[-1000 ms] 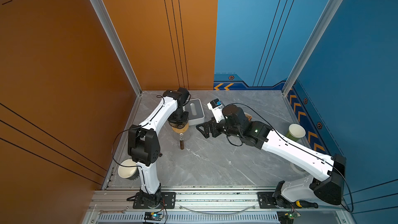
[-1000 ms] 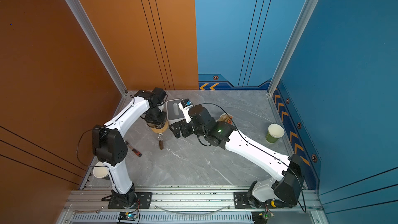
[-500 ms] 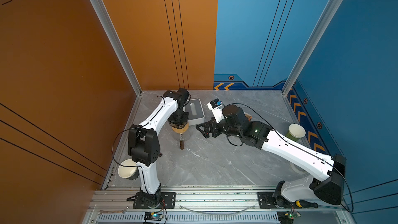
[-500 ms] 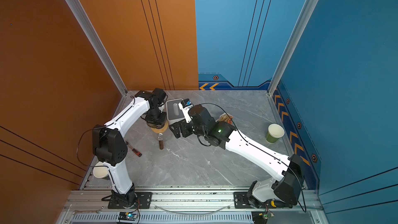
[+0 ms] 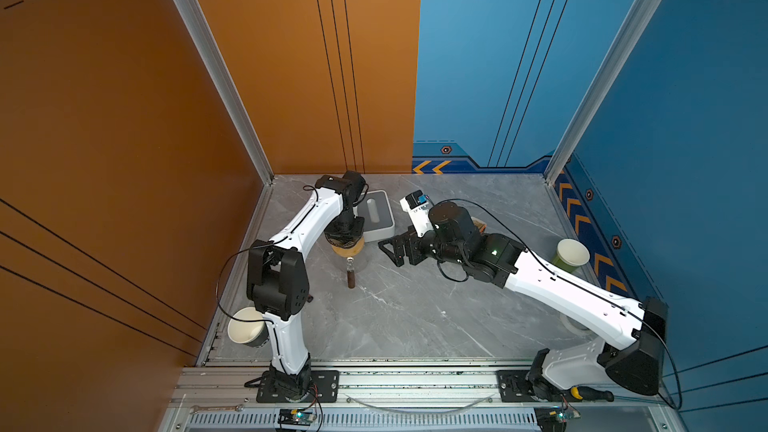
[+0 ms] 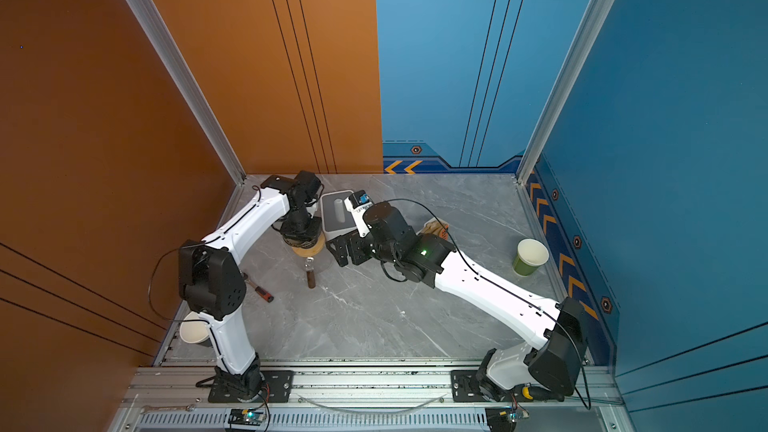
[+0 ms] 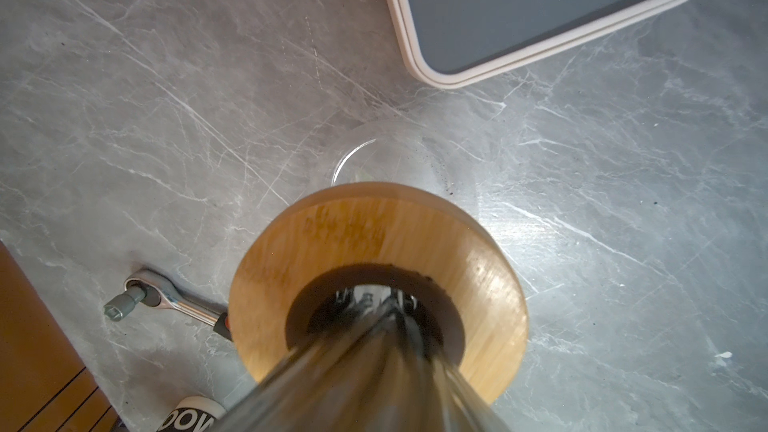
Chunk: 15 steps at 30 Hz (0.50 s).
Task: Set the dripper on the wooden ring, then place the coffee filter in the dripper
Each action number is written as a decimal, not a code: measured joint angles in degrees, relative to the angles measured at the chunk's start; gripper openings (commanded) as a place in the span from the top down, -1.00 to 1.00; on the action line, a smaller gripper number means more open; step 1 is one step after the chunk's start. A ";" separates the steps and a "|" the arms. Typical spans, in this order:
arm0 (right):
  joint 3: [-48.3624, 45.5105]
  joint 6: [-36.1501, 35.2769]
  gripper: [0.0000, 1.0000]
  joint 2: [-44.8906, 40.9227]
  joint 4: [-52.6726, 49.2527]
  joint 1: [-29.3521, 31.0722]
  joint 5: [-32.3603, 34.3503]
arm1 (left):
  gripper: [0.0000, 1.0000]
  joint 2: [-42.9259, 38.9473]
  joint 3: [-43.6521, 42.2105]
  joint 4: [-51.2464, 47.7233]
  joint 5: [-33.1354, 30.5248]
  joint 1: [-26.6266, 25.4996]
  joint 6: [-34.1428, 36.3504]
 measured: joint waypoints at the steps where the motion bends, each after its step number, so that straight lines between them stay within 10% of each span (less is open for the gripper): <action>1: 0.00 0.00 -1.00 0.00 0.00 0.00 0.00 | 0.77 0.04 -0.04 0.00 0.00 0.00 0.00; 15: 0.00 0.00 -1.00 0.00 0.00 -0.07 0.00 | 0.76 0.28 -0.22 0.28 -0.02 -0.02 0.00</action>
